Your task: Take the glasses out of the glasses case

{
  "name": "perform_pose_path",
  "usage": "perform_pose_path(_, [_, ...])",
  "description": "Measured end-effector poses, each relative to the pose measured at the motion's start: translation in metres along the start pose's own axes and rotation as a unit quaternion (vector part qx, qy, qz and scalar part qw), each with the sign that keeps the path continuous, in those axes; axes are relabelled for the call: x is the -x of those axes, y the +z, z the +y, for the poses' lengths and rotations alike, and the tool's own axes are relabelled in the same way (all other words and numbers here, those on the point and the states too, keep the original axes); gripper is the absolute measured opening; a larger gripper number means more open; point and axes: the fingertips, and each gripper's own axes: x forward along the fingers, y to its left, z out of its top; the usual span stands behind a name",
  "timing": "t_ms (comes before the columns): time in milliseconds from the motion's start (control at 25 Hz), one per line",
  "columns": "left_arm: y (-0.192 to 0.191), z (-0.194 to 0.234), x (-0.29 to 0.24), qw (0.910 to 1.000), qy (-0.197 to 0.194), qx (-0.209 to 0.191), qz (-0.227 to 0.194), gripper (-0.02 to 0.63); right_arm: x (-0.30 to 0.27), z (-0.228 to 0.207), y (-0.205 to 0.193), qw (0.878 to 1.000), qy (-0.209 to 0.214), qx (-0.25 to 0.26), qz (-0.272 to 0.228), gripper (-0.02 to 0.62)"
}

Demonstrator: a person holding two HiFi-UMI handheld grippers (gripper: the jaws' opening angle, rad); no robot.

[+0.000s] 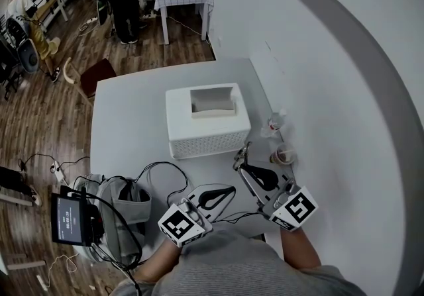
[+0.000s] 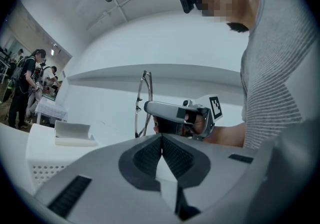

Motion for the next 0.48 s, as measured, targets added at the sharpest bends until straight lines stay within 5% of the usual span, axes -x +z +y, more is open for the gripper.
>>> perform_pose_path(160, [-0.006, 0.003, 0.002, 0.9998, 0.007, 0.006, 0.018, 0.012, -0.002, -0.001, -0.002, 1.000, -0.001, 0.001, 0.002, 0.020])
perform_pose_path(480, [0.007, 0.001, -0.003, 0.9999, -0.004, -0.005, -0.012, 0.012, -0.005, -0.004, -0.003, 1.000, 0.000, 0.001, 0.004, 0.020])
